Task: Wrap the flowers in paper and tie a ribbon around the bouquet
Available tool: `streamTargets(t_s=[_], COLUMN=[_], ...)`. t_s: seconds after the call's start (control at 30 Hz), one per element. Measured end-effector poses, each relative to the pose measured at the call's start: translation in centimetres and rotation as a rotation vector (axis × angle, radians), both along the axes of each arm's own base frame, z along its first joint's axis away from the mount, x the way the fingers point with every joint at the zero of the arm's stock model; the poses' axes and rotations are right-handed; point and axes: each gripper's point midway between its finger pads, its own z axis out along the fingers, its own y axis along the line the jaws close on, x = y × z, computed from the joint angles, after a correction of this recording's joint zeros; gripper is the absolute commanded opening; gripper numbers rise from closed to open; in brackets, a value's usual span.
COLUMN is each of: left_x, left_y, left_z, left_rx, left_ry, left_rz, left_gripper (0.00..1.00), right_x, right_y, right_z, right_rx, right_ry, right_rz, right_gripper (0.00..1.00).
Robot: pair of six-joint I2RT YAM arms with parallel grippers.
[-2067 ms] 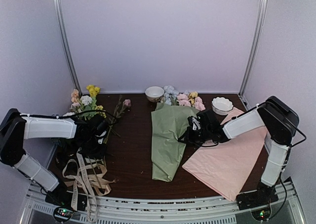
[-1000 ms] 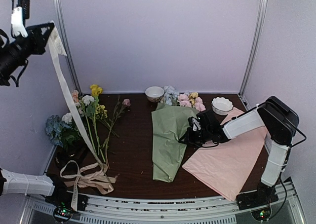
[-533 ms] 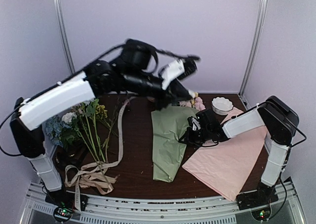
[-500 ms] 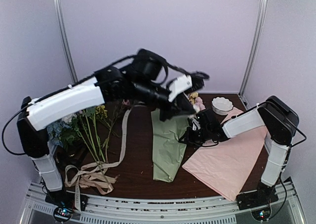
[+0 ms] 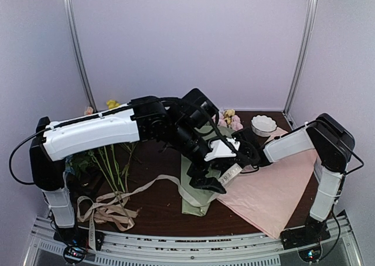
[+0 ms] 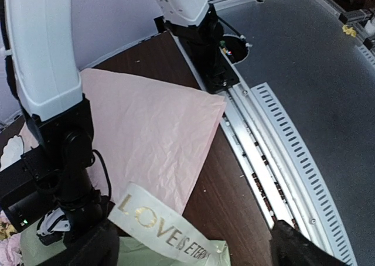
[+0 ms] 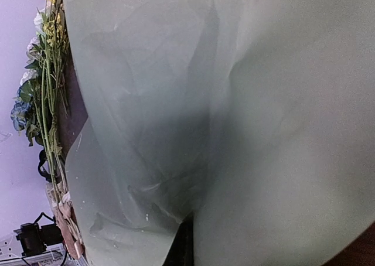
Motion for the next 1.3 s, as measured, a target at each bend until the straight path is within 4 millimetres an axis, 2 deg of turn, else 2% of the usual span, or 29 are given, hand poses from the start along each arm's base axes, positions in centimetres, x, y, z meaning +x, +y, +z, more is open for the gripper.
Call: streamTargets(t_s=[0.17, 0.27, 0.37, 0.43, 0.5, 0.53, 0.63, 0.73, 0.8, 0.9, 0.97, 1.0, 1.07, 1.1, 1.2, 1.3], left_x=[3.0, 5.1, 6.5, 5.4, 3.0, 1.5, -1.1, -0.8, 5.0, 14.7, 21.3, 23.8, 26.1, 26.5, 25.6, 24.4], left_y=[0.5, 0.9, 0.8, 0.8, 0.7, 0.6, 0.9, 1.0, 2.5, 6.6, 10.7, 12.7, 14.6, 14.8, 13.4, 11.5], left_z=[-1.5, -2.1, -2.4, -2.8, -3.4, -3.9, -5.1, -4.9, -4.7, -5.6, -7.6, -9.1, -11.8, -13.3, -17.2, -19.9], left_rx=[0.054, 0.093, 0.137, 0.167, 0.187, 0.198, 0.232, 0.216, 0.177, 0.104, 0.066, 0.061, 0.064, 0.071, 0.105, 0.136], left_ry=[-0.071, -0.134, -0.229, -0.288, -0.330, -0.349, -0.348, -0.221, -0.071, 0.137, 0.287, 0.357, 0.455, 0.501, 0.630, 0.724], left_rz=[0.123, 0.215, 0.273, 0.236, 0.152, 0.101, 0.033, 0.082, 0.273, 0.619, 0.881, 0.996, 1.123, 1.161, 1.193, 1.187], left_gripper=[0.98, 0.89, 0.87, 0.86, 0.85, 0.83, 0.74, 0.64, 0.63, 0.71, 0.79, 0.81, 0.86, 0.87, 0.88, 0.87], right_x=[0.0, 0.0, 0.0, -0.1, 0.0, 0.0, -0.1, -0.1, -0.1, -0.1, -0.1, -0.1, -0.1, -0.1, -0.1, -0.1], right_y=[0.0, 0.0, -0.1, -0.1, -0.1, -0.1, -0.1, -0.1, -0.1, -0.1, -0.1, -0.1, -0.1, -0.1, -0.1, -0.1], right_z=[0.0, -0.1, -0.1, -0.1, -0.1, -0.1, -0.1, -0.1, -0.1, -0.1, -0.1, -0.1, -0.1, -0.1, -0.1, -0.1], right_rx=[-0.002, -0.006, -0.009, -0.010, -0.011, -0.011, -0.012, -0.013, -0.015, -0.015, -0.015, -0.015, -0.015, -0.015, -0.015, -0.015], right_ry=[0.000, -0.004, -0.007, -0.008, -0.008, -0.008, -0.007, -0.007, -0.008, -0.008, -0.009, -0.008, -0.008, -0.008, -0.009, -0.008], right_rz=[0.001, 0.007, 0.010, 0.011, 0.011, 0.011, 0.011, 0.011, 0.012, 0.012, 0.012, 0.012, 0.012, 0.012, 0.013, 0.012], right_gripper=[0.00, 0.00, 0.00, 0.00, 0.00, 0.00, 0.00, 0.00, 0.00, 0.00, 0.00, 0.00, 0.00, 0.00, 0.00, 0.00])
